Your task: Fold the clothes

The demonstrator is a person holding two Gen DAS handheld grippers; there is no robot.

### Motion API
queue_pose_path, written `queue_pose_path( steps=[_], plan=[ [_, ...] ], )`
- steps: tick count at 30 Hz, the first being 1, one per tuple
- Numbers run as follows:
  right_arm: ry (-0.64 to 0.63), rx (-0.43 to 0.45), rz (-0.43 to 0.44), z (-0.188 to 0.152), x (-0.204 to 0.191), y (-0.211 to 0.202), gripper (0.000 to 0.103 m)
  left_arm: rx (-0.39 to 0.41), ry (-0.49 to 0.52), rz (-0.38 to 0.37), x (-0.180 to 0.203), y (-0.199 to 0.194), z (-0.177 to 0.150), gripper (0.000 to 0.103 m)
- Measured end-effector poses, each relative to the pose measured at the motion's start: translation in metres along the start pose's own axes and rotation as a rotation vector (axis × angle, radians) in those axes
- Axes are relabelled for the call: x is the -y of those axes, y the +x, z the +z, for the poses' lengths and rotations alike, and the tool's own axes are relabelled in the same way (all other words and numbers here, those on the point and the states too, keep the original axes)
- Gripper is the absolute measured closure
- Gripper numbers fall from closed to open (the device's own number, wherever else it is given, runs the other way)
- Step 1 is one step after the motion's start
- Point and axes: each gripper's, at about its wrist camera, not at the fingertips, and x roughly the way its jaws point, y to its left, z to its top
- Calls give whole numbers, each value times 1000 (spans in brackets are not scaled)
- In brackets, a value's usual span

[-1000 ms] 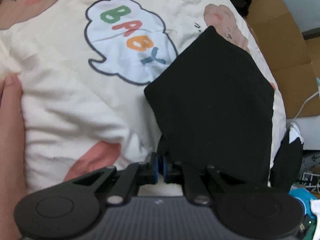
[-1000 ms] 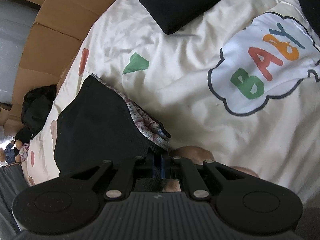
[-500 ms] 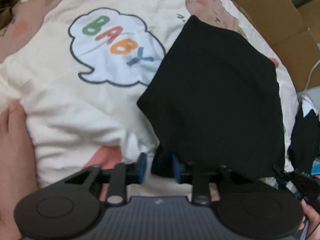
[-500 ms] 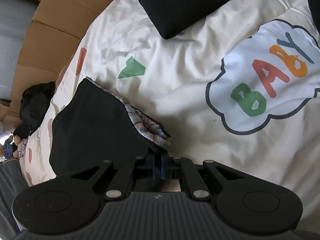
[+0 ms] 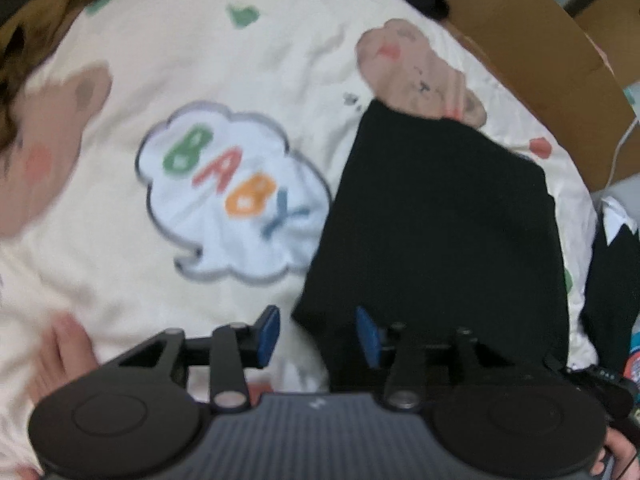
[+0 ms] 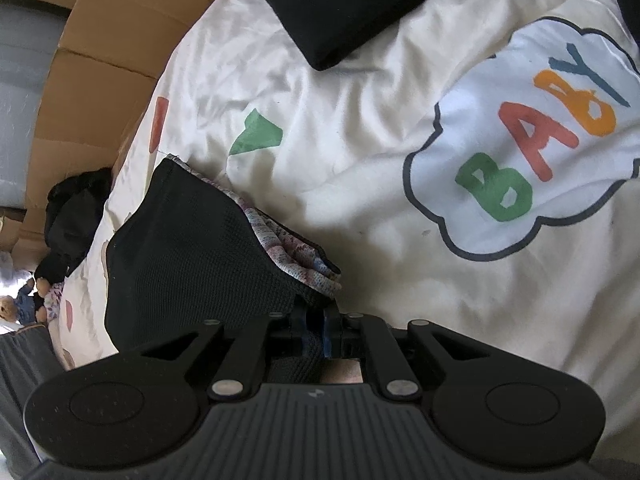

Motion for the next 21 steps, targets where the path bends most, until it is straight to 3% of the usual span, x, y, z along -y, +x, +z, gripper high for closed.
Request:
queue_pose_path(
  steps=[3,11,17,21],
  plan=[
    [-34,-10,18,0,-5,0,58,21,39,-3,4,-4,17,52],
    [-99,30,86,-13,-7,-13,50,15,204,-17,46,-5,61,44],
    [-50,63,59,-17,2,-27,45,24,261,-39,81,-3,68,44],
    [-53,66,12,-25,4,-40,45,94,303,-5,101,-13,65,45]
  ],
)
